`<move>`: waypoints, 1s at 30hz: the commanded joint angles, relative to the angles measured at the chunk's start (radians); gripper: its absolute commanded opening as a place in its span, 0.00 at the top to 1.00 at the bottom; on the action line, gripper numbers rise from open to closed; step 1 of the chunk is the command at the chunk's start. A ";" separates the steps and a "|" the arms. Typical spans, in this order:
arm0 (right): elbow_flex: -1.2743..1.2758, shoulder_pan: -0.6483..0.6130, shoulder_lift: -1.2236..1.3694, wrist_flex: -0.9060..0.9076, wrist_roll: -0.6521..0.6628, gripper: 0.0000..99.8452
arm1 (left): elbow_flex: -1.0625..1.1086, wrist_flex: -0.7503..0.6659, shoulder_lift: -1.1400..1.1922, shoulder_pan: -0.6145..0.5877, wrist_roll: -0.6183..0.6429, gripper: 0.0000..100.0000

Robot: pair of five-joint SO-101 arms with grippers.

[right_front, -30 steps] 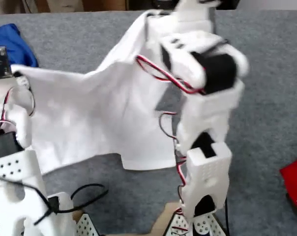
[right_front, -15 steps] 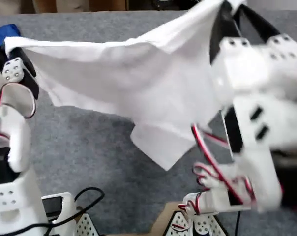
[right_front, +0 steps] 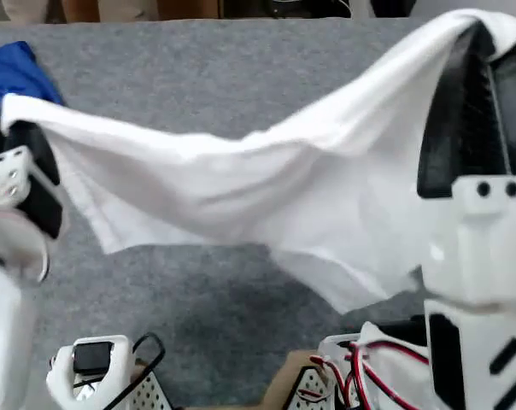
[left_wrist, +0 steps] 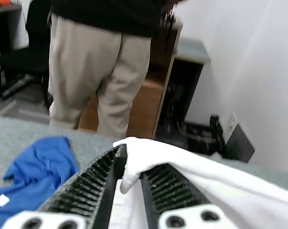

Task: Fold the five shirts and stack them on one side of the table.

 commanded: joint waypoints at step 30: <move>0.857 0.013 0.535 -0.523 0.003 1.00 | 1.171 -1.324 0.240 -0.026 0.005 0.98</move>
